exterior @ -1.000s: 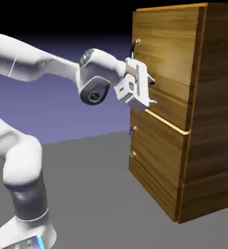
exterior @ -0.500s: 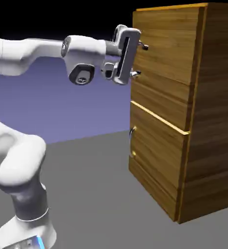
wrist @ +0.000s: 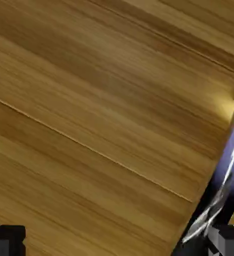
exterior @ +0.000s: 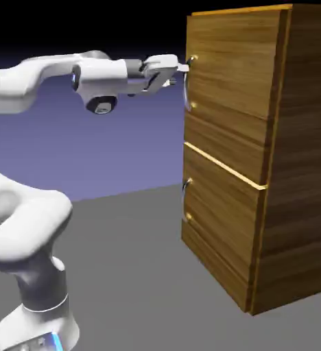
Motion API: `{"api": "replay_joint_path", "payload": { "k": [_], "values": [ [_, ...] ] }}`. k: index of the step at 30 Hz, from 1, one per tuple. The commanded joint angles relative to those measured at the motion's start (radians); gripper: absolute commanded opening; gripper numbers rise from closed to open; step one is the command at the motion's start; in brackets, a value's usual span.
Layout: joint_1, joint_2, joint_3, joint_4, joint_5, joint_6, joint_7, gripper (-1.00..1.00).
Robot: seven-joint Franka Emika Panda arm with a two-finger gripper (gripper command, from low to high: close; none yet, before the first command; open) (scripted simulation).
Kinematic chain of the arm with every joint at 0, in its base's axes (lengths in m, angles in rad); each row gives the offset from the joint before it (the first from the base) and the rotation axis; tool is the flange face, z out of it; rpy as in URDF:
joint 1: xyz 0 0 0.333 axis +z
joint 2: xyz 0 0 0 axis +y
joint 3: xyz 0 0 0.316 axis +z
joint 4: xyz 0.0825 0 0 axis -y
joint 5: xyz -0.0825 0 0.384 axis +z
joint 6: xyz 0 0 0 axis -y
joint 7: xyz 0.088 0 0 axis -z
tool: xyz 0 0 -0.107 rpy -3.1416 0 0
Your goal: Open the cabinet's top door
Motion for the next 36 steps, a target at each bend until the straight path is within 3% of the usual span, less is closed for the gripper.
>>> {"api": "replay_joint_path", "payload": {
  "k": [1, 6, 13, 14, 27, 36],
  "values": [
    [-0.014, -0.009, 0.023, 0.01, 0.039, 0.005, 0.044, 0.0],
    [-0.065, -0.043, 0.107, 0.049, 0.183, 0.023, 0.203, 0.0],
    [-0.292, -0.12, 0.164, 0.143, 0.256, -0.124, 0.212, 0.0],
    [-0.292, -0.12, 0.164, 0.143, 0.256, -0.124, 0.212, -1.0],
    [-0.127, -0.51, -0.088, -0.214, 0.325, -0.645, 0.212, -1.0],
    [-0.122, -0.75, -0.276, -0.428, 0.302, -1.037, 0.213, -1.0]
  ]
}}
